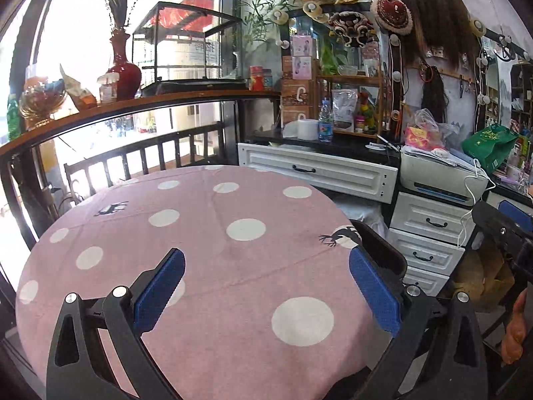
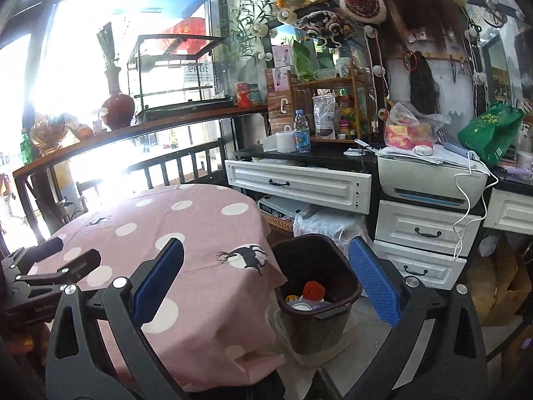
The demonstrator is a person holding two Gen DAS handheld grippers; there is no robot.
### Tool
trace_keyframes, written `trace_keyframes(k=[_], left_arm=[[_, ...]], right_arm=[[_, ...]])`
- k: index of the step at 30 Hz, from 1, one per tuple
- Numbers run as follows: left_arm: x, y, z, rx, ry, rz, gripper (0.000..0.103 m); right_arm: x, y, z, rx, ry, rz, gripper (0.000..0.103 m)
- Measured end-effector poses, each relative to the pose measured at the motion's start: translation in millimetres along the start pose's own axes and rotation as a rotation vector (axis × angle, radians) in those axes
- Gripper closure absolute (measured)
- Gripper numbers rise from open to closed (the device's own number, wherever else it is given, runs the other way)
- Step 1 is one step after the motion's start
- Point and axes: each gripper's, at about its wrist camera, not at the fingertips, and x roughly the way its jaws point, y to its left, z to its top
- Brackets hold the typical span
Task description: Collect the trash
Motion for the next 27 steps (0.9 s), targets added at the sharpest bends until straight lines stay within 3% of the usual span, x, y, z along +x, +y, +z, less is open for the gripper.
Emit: trace_keyframes(k=[8,16,27], left_arm=[[-44,11,-8,-0.041,-0.049,0.058,0.005],[-67,16,-26,-0.061,-0.068,0.06,0.005],[-84,14,-35,-0.065,-0.116,0.089,0.005]], right_arm=[[-48,22,-12,-0.041,-0.081,-0.001,0.006],[-87,23,-27,-0.042,-0.128,-0.009,0.006],[-97,26,-31,-0.088,-0.184,-0.015,0.006]])
